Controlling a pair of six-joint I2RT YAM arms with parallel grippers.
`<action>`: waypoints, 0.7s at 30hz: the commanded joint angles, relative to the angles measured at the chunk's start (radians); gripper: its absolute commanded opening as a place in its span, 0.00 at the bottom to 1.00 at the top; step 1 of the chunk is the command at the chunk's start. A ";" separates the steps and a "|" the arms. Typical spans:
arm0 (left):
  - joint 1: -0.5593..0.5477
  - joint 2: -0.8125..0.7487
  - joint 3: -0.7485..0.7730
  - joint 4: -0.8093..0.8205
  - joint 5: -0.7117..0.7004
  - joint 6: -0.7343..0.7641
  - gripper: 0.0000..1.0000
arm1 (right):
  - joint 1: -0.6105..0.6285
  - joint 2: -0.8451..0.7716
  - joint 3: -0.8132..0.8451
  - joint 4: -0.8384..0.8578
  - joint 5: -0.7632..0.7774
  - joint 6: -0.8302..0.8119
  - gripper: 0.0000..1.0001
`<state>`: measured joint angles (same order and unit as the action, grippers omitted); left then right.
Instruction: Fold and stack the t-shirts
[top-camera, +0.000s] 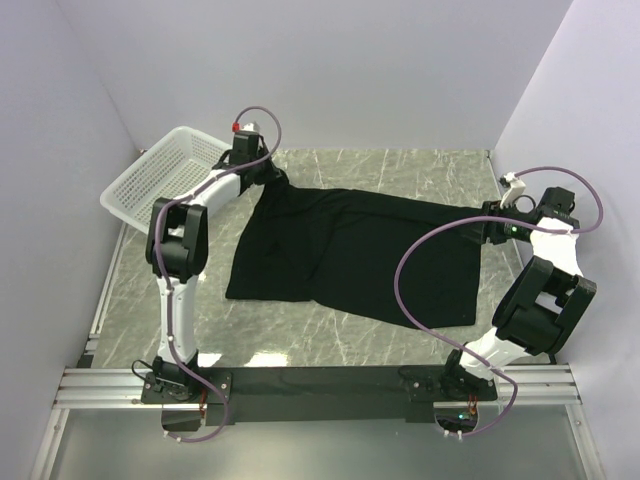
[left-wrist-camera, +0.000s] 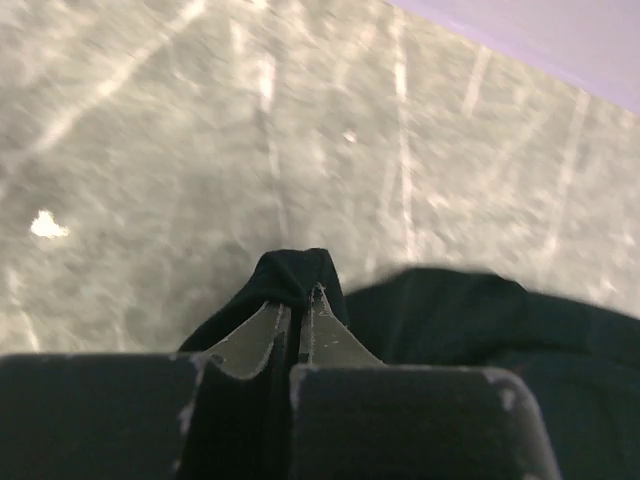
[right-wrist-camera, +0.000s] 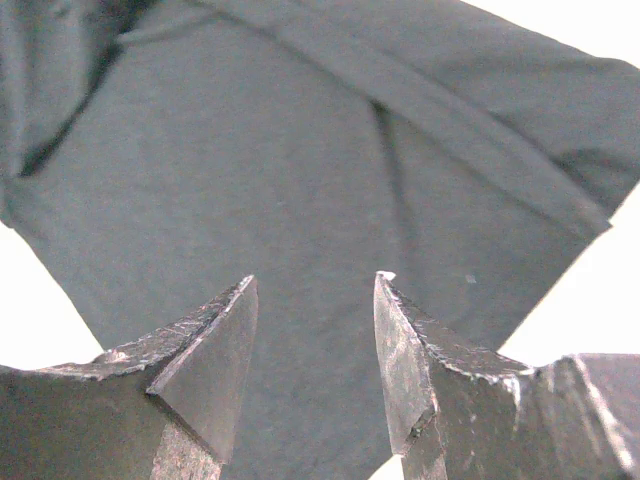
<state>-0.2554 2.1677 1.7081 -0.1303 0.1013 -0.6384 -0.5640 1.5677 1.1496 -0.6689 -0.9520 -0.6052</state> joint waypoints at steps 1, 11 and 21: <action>0.010 0.035 0.082 0.047 -0.083 0.036 0.01 | -0.011 -0.018 -0.014 0.100 0.071 0.053 0.57; 0.011 0.104 0.149 0.090 -0.249 0.025 0.01 | -0.011 0.032 -0.016 0.347 0.238 0.163 0.57; 0.021 0.169 0.222 0.110 -0.209 0.055 0.08 | -0.004 0.241 0.163 0.241 0.291 0.165 0.56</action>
<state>-0.2451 2.3280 1.8805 -0.0830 -0.0952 -0.6086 -0.5701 1.7790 1.2404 -0.4038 -0.6853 -0.4541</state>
